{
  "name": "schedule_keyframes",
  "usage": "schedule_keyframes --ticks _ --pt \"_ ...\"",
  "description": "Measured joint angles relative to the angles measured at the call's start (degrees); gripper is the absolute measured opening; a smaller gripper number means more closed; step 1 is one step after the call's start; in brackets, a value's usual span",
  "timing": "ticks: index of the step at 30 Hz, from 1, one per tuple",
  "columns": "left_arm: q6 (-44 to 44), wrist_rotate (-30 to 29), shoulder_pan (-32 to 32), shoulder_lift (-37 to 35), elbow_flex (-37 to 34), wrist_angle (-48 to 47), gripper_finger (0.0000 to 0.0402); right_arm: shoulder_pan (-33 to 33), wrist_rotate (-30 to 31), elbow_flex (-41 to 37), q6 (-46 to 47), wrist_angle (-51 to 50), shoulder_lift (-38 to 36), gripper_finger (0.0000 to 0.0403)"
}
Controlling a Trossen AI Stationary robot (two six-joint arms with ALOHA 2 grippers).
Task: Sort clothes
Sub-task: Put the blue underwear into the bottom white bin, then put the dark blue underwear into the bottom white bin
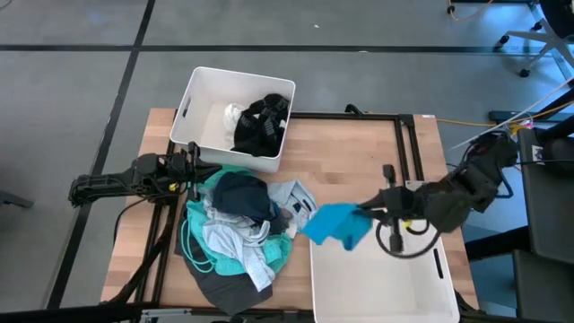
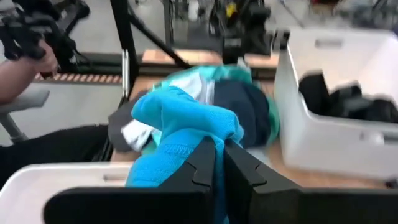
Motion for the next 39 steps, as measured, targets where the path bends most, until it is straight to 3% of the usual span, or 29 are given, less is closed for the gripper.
schedule_keyframes --ticks 7,13,22,29,33,39 --pt "0.0 0.0 0.0 0.0 0.0 0.0 0.0004 4.1 1.8 -2.5 16.2 -8.8 0.2 0.0019" --pt "0.0 0.0 0.0 0.0 0.0 0.0 0.0004 4.6 -2.4 -9.5 24.7 -8.9 0.2 0.0019" --pt "0.0 0.0 0.0 0.0 0.0 0.0 0.0004 3.0 -2.6 -20.7 29.8 -8.6 0.3 0.0019" --pt "0.3 0.0 0.0 0.0 0.0 0.1 0.0004 -0.8 -4.4 -23.5 32.7 -8.3 0.3 0.0023" --pt "0.3 0.0 0.0 0.0 0.0 0.1 0.0004 -2.0 -7.0 -23.5 32.7 -7.1 0.3 0.0059" --pt "0.3 0.0 0.0 0.0 0.0 0.1 0.0004 -2.0 -12.7 -22.8 32.7 -6.6 0.3 0.0147"
